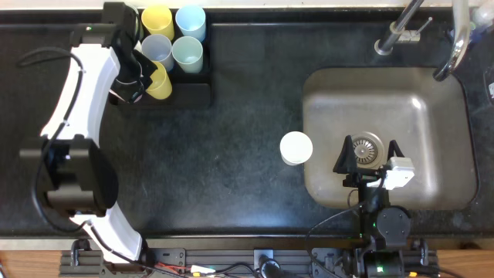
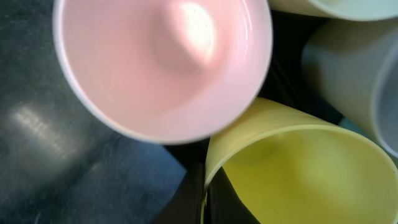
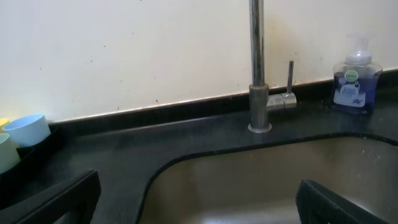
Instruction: Store Cups
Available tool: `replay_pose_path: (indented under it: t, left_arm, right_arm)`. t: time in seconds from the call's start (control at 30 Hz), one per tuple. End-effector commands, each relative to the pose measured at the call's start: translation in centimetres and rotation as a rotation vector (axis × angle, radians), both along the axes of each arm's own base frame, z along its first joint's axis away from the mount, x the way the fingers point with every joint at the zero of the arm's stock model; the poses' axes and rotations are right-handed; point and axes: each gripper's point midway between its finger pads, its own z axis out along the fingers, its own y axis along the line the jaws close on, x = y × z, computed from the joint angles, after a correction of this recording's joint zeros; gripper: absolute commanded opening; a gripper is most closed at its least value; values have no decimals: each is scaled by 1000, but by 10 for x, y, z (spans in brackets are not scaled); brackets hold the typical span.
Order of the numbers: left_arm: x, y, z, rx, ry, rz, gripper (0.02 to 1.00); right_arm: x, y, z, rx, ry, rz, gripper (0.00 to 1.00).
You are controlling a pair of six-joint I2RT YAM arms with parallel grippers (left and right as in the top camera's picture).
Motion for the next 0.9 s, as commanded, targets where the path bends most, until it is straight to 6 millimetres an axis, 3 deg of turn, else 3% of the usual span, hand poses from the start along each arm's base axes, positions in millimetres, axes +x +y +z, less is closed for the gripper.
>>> replay_pose_path:
  t: [0.03,0.33,0.37,0.4,0.43,0.47,0.5,0.7,0.9]
  left_arm:
    - [-1,5,-18,5,44,42,36]
    - [2,5,-27,13,52,44,36]
    - [2,5,-27,13,52,43,106]
    - [2,5,-27,13,52,43,312]
    - [2,5,-27,12,53,43,715]
    - [2,5,-27,12,53,43,963]
    - [2,5,-27,10,53,43,1000]
    - [1,4,-15,5,25,39,1000]
    - [-1,5,20,12,-54,37,1000]
  right_arm:
    - [0,1,-4,4,1,1,998]
    - [0,1,-4,4,1,1,998]
    - [0,1,-4,4,1,1,996]
    - [0,1,-4,4,1,1,998]
    - [0,1,-4,4,2,1,998]
    - [0,1,-4,4,1,1,996]
    - [0,1,-4,4,1,1,998]
    - [0,1,-4,4,1,1,996]
    - [0,1,-4,4,1,1,998]
